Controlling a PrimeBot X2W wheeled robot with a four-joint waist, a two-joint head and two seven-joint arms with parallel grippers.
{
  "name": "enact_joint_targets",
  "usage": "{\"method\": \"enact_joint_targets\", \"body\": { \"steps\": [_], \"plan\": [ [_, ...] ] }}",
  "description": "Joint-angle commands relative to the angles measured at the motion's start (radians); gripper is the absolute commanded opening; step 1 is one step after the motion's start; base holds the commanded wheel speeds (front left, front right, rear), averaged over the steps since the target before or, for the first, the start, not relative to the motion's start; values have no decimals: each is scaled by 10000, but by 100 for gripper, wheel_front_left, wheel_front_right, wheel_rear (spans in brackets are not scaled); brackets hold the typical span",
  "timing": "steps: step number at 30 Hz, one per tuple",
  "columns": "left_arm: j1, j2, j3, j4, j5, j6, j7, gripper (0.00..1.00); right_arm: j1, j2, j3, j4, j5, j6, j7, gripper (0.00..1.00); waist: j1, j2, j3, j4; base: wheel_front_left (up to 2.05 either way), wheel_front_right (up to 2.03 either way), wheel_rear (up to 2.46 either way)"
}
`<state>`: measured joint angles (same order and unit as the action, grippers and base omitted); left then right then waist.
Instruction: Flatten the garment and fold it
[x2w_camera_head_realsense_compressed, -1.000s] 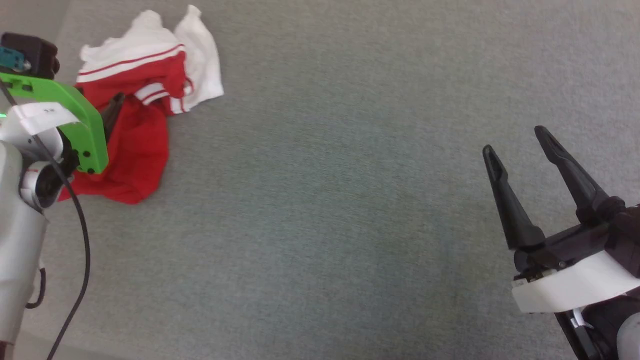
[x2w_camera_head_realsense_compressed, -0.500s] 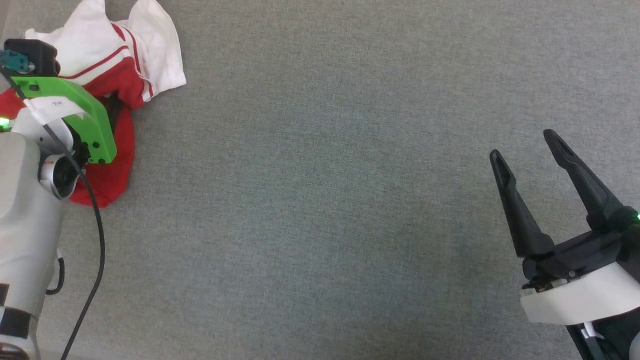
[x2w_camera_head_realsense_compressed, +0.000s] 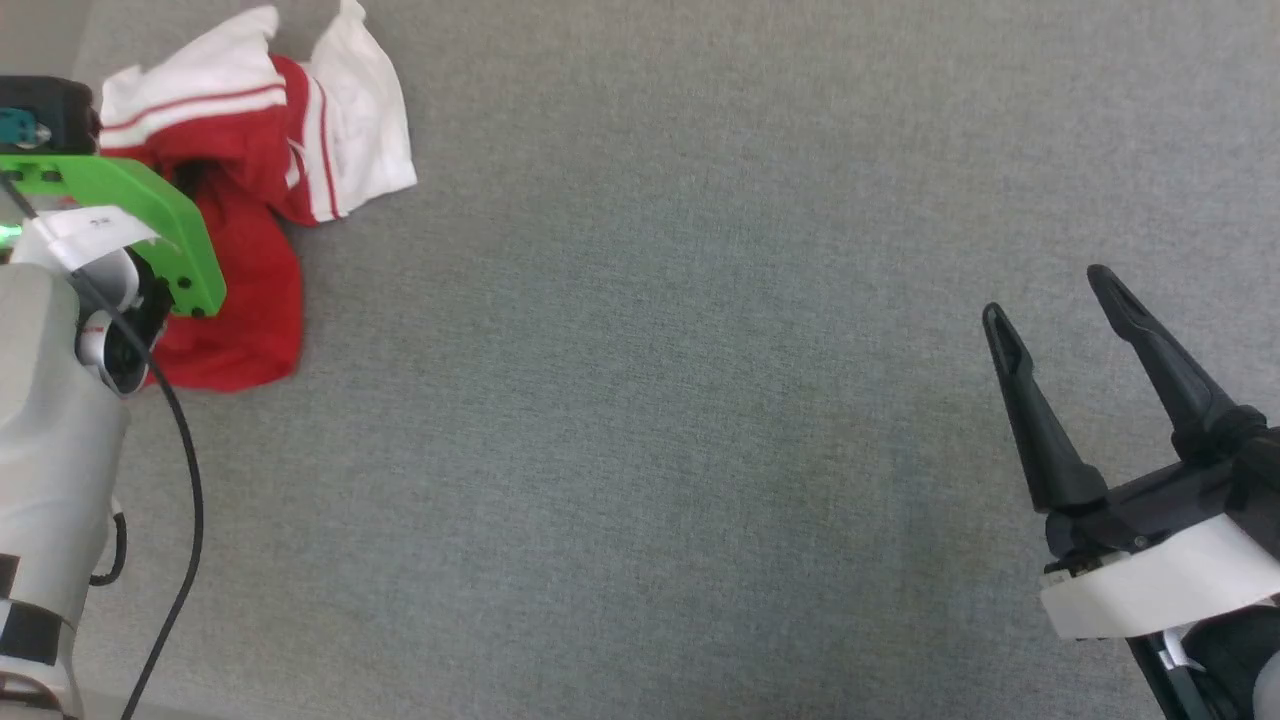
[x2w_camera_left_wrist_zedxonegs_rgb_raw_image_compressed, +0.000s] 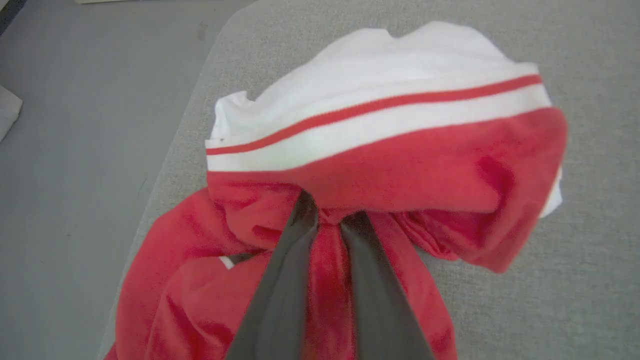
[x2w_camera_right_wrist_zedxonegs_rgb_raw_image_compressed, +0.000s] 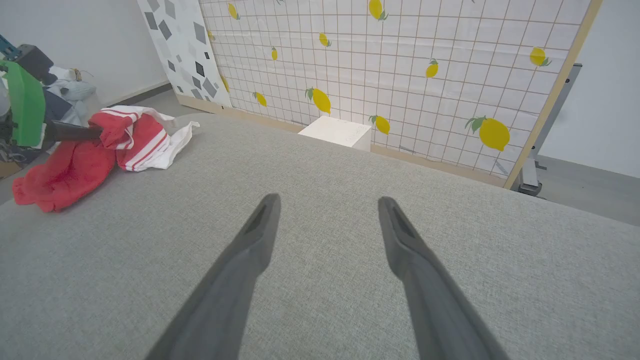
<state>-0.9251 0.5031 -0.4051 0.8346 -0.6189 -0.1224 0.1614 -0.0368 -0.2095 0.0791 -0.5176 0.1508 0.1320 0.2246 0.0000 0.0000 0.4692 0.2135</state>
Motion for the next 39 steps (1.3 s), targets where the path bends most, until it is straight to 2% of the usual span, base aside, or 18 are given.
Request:
{"method": "enact_joint_targets", "body": {
  "steps": [1, 11, 18, 24, 30, 35, 39],
  "plan": [
    [-242, 39, 30, 12, -42, -27, -326, 0, 55, 33, 17, 87, 86, -13, -49, 100, 0, 0, -479, 67, 0, 0, 0],
    [-320, 335, -131, -513, 213, -57, -1918, 0, 75, 283, 131, 771, 302, -13, -192, 100, 0, 0, -1972, 152, 0, 0, 0],
    [-722, 564, -206, -1754, 331, -63, -2213, 0, 106, 523, 21, 1335, 379, -13, -411, 100, 0, 0, -2998, -30, 0, 0, 0],
    [-1287, 615, -308, -3260, 184, -69, -1666, 0, 181, 682, -182, 1776, 400, -13, -591, 100, 0, 0, -3678, -361, 0, 0, 0],
    [-1396, 272, -535, -4806, -297, 7, -501, 0, 72, 760, -474, 2108, 329, -13, -720, 100, 0, 0, -3956, -960, 0, 0, 0],
    [-812, -155, -861, -5878, -682, 303, 265, 0, -160, 722, -602, 2274, 295, -13, -756, 100, 0, 0, -3926, -1705, 0, 0, 0],
    [-43, -455, -1171, -6571, -742, 688, 448, 0, -318, 646, -622, 2347, 281, -13, -776, 100, 0, 0, -3728, -2378, 0, 0, 0]
  ]
}}
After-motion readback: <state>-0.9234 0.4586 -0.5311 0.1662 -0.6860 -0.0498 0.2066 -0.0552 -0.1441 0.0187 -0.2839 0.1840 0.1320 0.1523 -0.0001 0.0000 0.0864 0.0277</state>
